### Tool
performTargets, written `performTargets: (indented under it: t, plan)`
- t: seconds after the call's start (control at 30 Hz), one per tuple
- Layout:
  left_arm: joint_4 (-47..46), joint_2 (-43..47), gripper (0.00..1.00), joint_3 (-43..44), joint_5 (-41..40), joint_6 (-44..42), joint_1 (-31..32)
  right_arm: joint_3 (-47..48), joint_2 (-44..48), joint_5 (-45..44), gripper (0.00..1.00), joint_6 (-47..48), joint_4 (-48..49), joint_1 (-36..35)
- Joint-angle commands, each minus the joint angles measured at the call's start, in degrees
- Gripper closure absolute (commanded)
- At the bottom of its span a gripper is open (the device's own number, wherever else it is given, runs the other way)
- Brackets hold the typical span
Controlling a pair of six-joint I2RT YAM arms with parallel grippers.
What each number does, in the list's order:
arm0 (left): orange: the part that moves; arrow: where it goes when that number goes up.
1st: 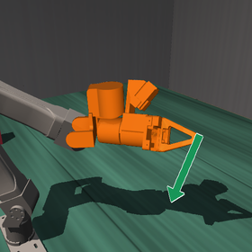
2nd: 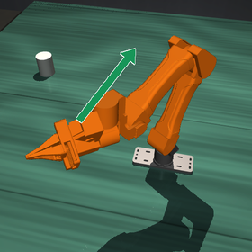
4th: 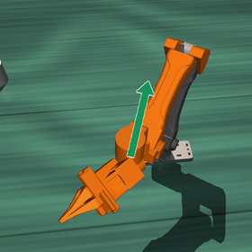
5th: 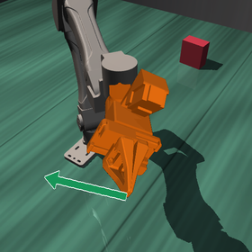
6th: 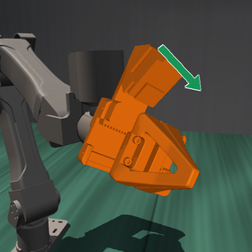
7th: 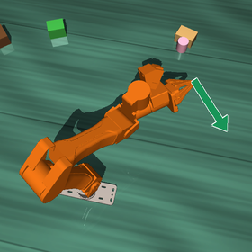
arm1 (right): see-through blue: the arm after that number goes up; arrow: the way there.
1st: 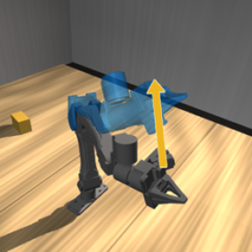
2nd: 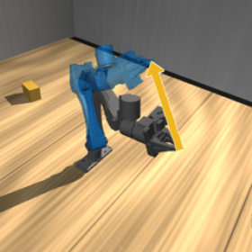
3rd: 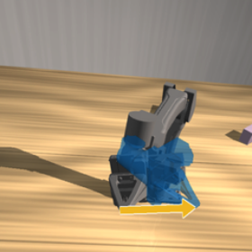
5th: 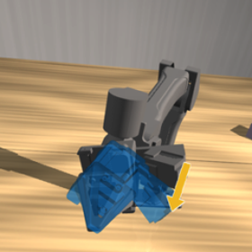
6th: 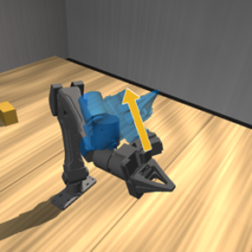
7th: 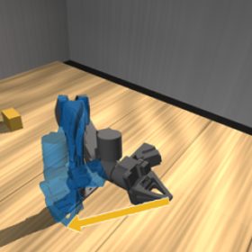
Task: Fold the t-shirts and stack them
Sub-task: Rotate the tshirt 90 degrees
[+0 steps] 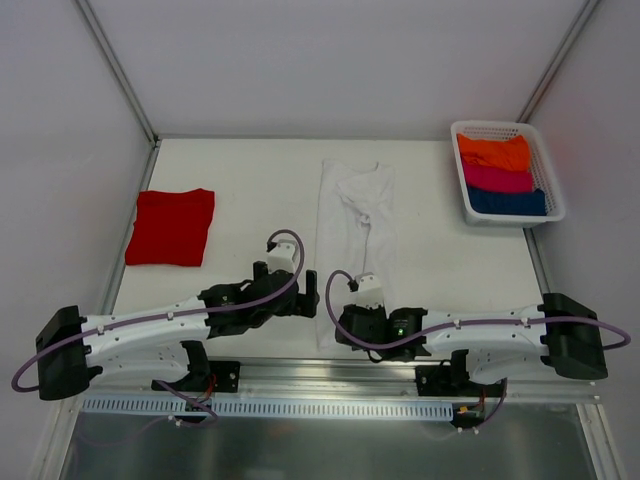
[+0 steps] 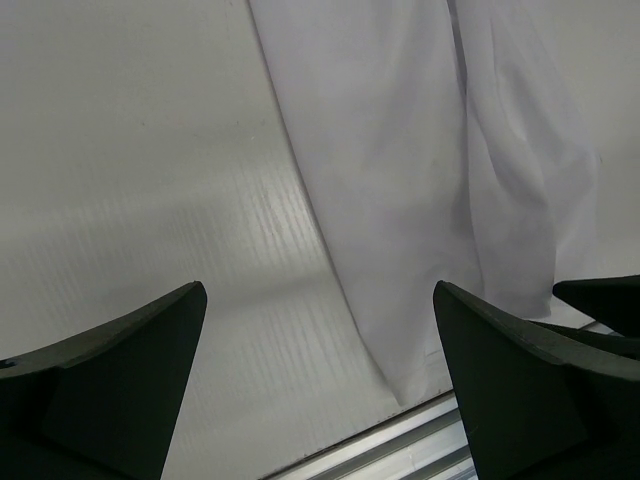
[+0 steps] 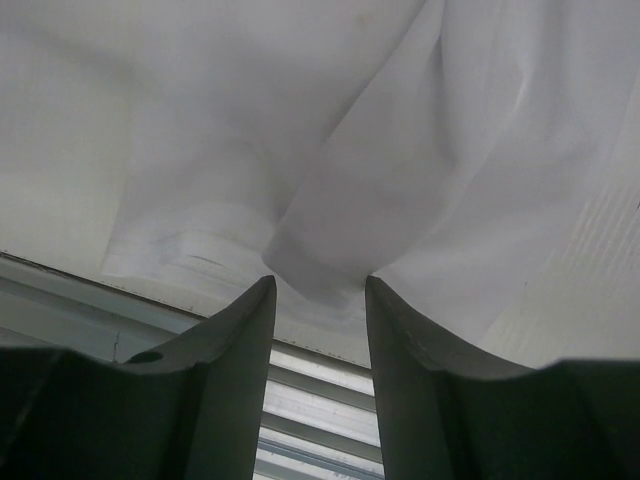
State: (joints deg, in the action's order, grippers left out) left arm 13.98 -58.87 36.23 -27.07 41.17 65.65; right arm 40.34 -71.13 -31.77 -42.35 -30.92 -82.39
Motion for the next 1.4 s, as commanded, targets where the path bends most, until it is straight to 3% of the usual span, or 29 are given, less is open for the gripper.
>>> performTargets:
  t: [0.0, 0.27, 0.5, 0.7, 0.93, 1.37]
  plan:
    - [-0.2, 3.2, 0.01, -1.3, -0.1, 0.0, 0.4, 2.6, -0.1, -3.2, 0.55, -1.7, 0.8, -0.2]
    - [0.1, 4.7, 0.01, -2.9, -0.1, 0.2, 0.4, 2.4, -0.2, -5.3, 0.58, -2.2, -0.5, -0.2]
    - [0.6, 6.6, 0.01, -4.1, 0.1, 0.8, 0.4, 2.9, -3.0, -6.1, 0.8, -2.4, -0.4, -0.1]
    - [1.5, 8.9, 0.01, -5.6, -0.4, 1.5, 0.4, 3.3, -5.2, -4.1, 0.89, -0.5, 3.1, -0.1]
    - [2.0, 9.1, 0.01, -6.2, 0.0, 3.0, 0.4, 6.6, -9.5, 2.2, 0.9, 5.7, 12.0, -0.3]
    - [2.5, 7.1, 0.01, -5.0, -0.5, 2.0, 0.4, 13.9, -17.4, 5.3, 0.91, 3.4, 5.4, -4.8]
